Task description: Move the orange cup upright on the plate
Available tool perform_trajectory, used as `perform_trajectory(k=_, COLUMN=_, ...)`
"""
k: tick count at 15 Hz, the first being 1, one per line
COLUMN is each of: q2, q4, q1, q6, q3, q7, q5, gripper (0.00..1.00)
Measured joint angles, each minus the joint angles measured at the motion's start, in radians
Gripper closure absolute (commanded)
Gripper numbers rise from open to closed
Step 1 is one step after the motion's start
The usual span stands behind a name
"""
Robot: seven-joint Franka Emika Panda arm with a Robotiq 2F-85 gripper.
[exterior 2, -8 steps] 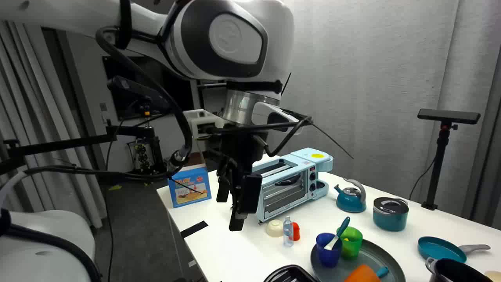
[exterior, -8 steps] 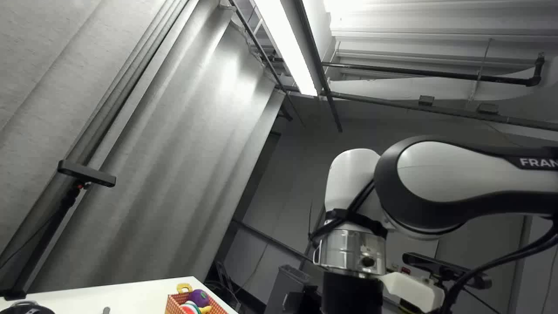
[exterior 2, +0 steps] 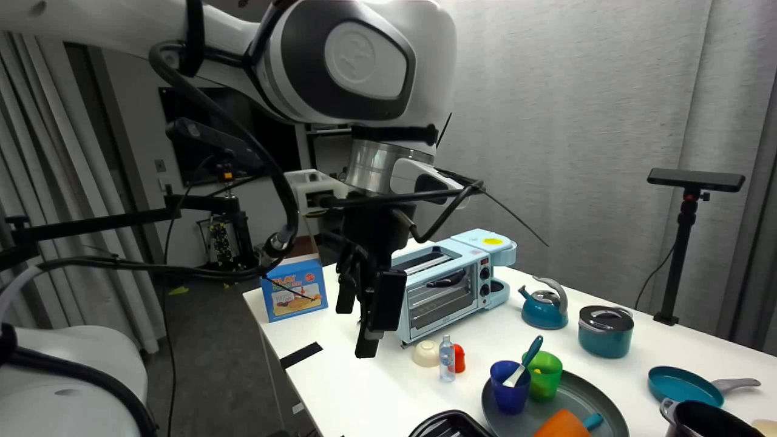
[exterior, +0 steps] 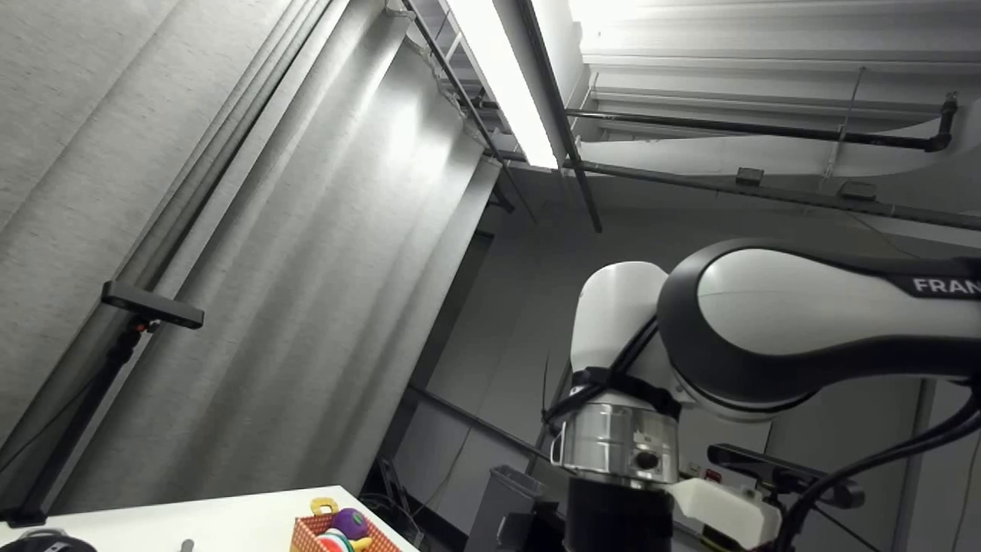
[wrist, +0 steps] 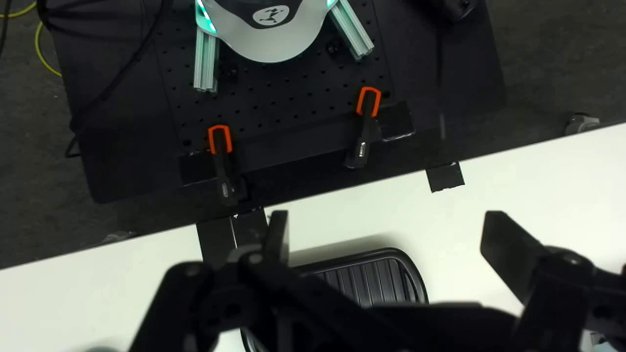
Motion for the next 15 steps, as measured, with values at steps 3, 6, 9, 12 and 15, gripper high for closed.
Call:
perform_trajectory(k=3, q2=0.0, q4=0.0, q1=0.0, q6=0.0, q3=0.0, q7=0.0, q5=0.0, gripper=0.0)
perform_trajectory(k=6, q2=0.0, q4=0.0, q1=0.0, q6=0.0, q3=0.0, q7=0.0, q5=0.0, gripper=0.0)
perform_trajectory(k=9, q2=0.001, q4=0.0, q1=0.0, q6=0.0, q3=0.001, q7=0.0, q5=0.0, gripper=0.0)
perform_trajectory(k=12, q2=0.004, q4=0.0, q1=-0.002, q6=0.003, q3=0.002, q7=0.0, q5=-0.002, gripper=0.0)
perform_trajectory(k=15, q2=0.012, q4=-0.001, q1=-0.005, q6=0.014, q3=0.002, q7=0.0, q5=-0.004, gripper=0.0)
